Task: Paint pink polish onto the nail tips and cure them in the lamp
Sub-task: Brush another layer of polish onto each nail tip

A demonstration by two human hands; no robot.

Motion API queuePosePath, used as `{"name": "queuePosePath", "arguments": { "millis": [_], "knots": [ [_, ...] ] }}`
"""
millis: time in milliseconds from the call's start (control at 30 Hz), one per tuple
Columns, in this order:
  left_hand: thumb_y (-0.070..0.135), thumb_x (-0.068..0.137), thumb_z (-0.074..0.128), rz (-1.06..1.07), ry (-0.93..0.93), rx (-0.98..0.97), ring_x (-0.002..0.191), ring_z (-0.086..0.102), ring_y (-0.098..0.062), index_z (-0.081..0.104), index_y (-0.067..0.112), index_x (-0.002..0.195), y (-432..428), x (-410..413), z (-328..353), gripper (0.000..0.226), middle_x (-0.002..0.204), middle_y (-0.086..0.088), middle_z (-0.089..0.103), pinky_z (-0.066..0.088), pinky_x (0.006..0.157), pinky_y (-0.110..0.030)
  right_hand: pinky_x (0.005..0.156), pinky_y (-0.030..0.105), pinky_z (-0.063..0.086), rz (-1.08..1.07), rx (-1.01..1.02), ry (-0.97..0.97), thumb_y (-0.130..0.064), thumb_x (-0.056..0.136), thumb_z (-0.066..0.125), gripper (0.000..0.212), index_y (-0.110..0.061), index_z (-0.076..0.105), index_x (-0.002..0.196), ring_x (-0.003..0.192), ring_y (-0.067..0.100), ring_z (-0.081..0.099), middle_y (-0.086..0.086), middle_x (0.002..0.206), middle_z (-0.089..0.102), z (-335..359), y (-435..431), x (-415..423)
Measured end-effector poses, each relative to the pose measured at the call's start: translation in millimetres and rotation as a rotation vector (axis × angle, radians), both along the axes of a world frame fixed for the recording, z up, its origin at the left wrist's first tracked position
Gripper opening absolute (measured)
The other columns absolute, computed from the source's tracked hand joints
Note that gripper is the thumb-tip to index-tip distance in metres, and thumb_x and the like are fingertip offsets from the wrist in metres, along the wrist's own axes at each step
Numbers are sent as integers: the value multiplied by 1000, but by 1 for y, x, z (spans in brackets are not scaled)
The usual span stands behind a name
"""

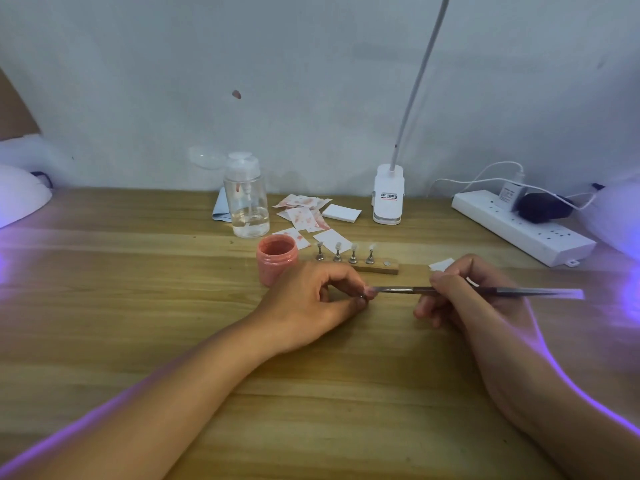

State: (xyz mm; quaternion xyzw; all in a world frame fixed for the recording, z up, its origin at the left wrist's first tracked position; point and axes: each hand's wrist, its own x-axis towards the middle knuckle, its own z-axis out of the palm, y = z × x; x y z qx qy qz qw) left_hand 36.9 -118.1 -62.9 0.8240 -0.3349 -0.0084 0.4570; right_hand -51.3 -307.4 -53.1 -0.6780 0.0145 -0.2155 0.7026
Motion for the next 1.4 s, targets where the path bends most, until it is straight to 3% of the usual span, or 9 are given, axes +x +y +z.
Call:
{"name": "queuePosePath", "arguments": {
  "millis": [200,400,500,700,900,1233,1400],
  "knots": [
    [16,86,74,-6,-7,-1,45,39,0,75,28,88,0,0,-1,11,79,26,70,27,47,-12,50,18,46,-33,1,-45,-8,92,58,21,-5,49,73,54,16,58,14,59,66,0,0,0],
    [16,86,75,-12,-10,5,45,36,-3,76,28,88,0,0,0,13,66,30,64,26,46,-16,52,18,48,6,-34,-11,-9,93,57,21,2,48,77,52,14,57,15,61,67,-1,0,1],
    [16,86,75,-5,-12,10,44,35,-2,76,29,88,0,0,0,13,63,31,62,25,45,-15,52,18,47,-6,-21,-9,-10,92,58,21,-4,49,74,52,15,57,15,61,67,0,-1,1],
    [18,85,75,-11,-9,10,45,37,-2,75,33,87,0,0,1,14,71,30,66,26,46,-15,51,18,47,-9,-31,-21,-8,93,57,22,-6,49,73,53,15,58,13,59,66,0,-1,1],
    [15,85,75,-4,-14,24,44,35,-3,75,33,86,-1,-1,2,18,67,31,64,25,45,-16,51,18,47,-2,-39,10,-8,93,56,22,3,47,77,50,14,55,13,58,66,1,1,1],
    [19,85,76,-11,-25,13,41,35,-1,75,30,85,-1,-3,3,11,56,33,58,22,43,-9,48,17,44,-80,-39,20,-6,90,56,21,-7,48,70,51,14,52,11,55,63,0,-2,2],
    [21,84,77,-4,-7,1,43,36,-2,76,29,85,-1,-2,2,8,74,27,69,25,44,-13,47,17,43,-92,-32,-5,-4,89,56,22,-9,49,69,50,13,52,9,53,62,1,-1,1]
  ]
}}
